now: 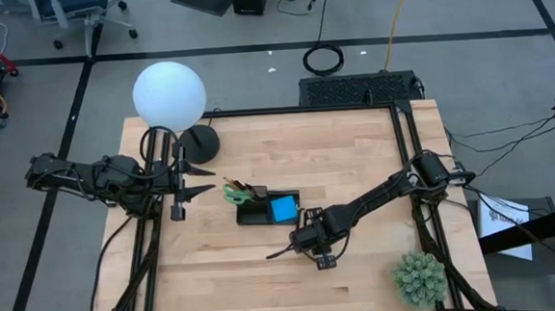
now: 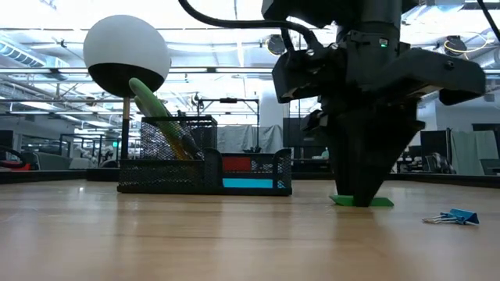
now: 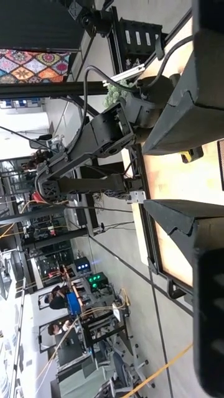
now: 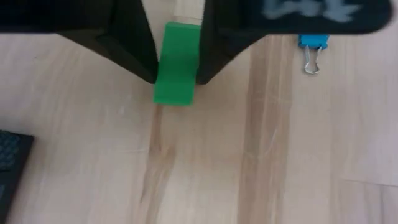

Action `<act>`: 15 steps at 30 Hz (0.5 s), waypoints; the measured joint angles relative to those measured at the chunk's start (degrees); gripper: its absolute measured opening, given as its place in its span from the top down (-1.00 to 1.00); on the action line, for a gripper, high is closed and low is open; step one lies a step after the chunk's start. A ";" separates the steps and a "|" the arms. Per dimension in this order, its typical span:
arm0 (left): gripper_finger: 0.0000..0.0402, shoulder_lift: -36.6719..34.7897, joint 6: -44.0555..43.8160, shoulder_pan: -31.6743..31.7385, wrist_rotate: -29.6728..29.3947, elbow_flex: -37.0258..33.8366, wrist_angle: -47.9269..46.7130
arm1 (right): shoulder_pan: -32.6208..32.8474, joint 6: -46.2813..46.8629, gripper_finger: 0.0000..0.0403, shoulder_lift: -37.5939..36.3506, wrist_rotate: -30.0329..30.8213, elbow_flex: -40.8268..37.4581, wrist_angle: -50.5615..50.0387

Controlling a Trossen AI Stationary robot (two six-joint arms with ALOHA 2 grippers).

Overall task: Pick and place office supplies into organizer
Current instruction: Put the green eraser into the black desk organizer

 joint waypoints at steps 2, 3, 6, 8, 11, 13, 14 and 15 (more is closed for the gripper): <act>0.35 0.00 0.02 0.00 0.00 0.00 0.00 | -0.31 -0.02 0.68 -0.14 -0.20 -0.04 -0.08; 0.35 0.00 0.02 0.01 0.00 0.00 0.00 | -0.47 -0.03 0.74 -0.14 -0.22 -0.04 -0.10; 0.35 0.00 0.02 0.00 0.00 0.00 0.00 | -0.94 -0.07 0.88 -0.17 -0.73 -0.04 -0.18; 0.35 0.00 0.02 -0.01 0.00 0.00 0.00 | -1.16 -0.07 0.91 -0.20 -0.98 -0.04 -0.19; 0.35 0.00 0.04 -0.01 0.00 0.00 0.00 | -1.51 -0.07 0.90 -0.21 -1.14 -0.04 -0.21; 0.35 0.00 0.02 0.00 0.00 0.00 0.00 | -1.72 -0.07 0.90 -0.44 -1.35 -0.09 -0.21; 0.35 0.00 0.03 -0.01 0.00 0.00 0.00 | -1.87 -0.07 0.90 -0.44 -1.70 -0.09 -0.16; 0.35 0.00 0.04 0.00 0.00 0.00 0.00 | -2.07 -0.18 0.90 -0.52 -2.14 -0.11 -0.15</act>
